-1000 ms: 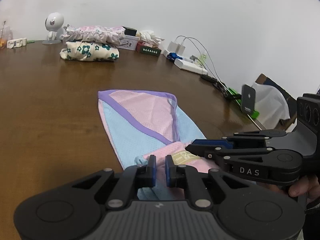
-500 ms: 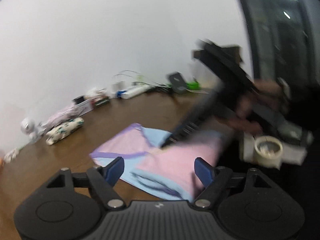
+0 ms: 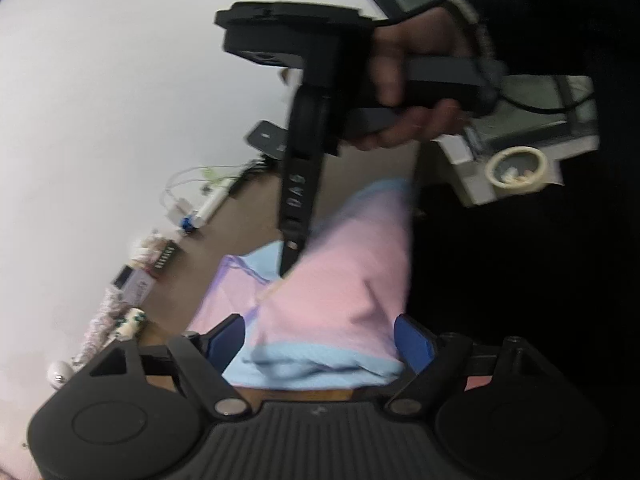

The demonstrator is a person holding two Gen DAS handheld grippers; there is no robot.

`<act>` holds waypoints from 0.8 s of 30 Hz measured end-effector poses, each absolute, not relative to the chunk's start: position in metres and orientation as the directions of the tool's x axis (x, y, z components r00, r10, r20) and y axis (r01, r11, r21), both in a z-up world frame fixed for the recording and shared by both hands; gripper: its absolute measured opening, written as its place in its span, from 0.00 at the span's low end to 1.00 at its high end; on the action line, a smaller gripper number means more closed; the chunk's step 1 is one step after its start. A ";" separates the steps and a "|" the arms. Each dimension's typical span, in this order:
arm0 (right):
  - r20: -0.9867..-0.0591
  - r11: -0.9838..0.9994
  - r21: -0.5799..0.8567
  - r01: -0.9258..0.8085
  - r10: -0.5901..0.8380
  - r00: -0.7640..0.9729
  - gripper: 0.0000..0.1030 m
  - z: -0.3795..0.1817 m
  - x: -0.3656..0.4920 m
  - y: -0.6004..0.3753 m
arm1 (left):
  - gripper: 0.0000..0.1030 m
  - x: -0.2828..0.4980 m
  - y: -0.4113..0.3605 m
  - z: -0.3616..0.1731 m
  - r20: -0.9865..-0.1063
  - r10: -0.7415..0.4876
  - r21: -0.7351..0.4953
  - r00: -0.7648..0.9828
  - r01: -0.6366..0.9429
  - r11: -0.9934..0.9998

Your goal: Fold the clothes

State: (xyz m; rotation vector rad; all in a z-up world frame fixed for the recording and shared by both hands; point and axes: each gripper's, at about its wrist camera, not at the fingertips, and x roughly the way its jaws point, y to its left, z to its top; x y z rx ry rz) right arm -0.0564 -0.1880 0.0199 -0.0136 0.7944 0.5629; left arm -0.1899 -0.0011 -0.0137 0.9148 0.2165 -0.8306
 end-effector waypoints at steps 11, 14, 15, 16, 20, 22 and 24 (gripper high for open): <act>-0.673 0.842 0.205 -0.499 0.491 0.553 0.15 0.020 -0.053 -0.188 | 0.79 -0.220 0.008 -0.043 -0.556 -0.526 0.651 0.643 0.731 0.204; -0.671 0.841 0.209 -0.499 0.495 0.552 0.15 0.020 -0.050 -0.187 | 0.78 -0.221 0.009 -0.046 -0.567 -0.525 0.634 0.635 0.743 0.214; -0.671 0.841 0.209 -0.500 0.495 0.553 0.15 0.020 -0.049 -0.187 | 0.78 -0.222 0.009 -0.047 -0.570 -0.526 0.628 0.631 0.747 0.216; -0.670 0.841 0.209 -0.500 0.495 0.553 0.15 0.019 -0.048 -0.187 | 0.78 -0.223 0.009 -0.048 -0.573 -0.528 0.623 0.628 0.752 0.218; -0.670 0.842 0.200 -0.500 0.490 0.557 0.15 0.019 -0.048 -0.185 | 0.79 -0.226 0.011 -0.048 -0.540 -0.545 0.637 0.642 0.734 0.234; -0.668 0.843 0.203 -0.499 0.491 0.559 0.15 0.019 -0.049 -0.186 | 0.79 -0.223 0.012 -0.046 -0.504 -0.542 0.656 0.672 0.706 0.266; -0.667 0.843 0.204 -0.498 0.492 0.559 0.15 0.019 -0.049 -0.186 | 0.78 -0.214 0.012 -0.040 -0.481 -0.517 0.664 0.708 0.679 0.312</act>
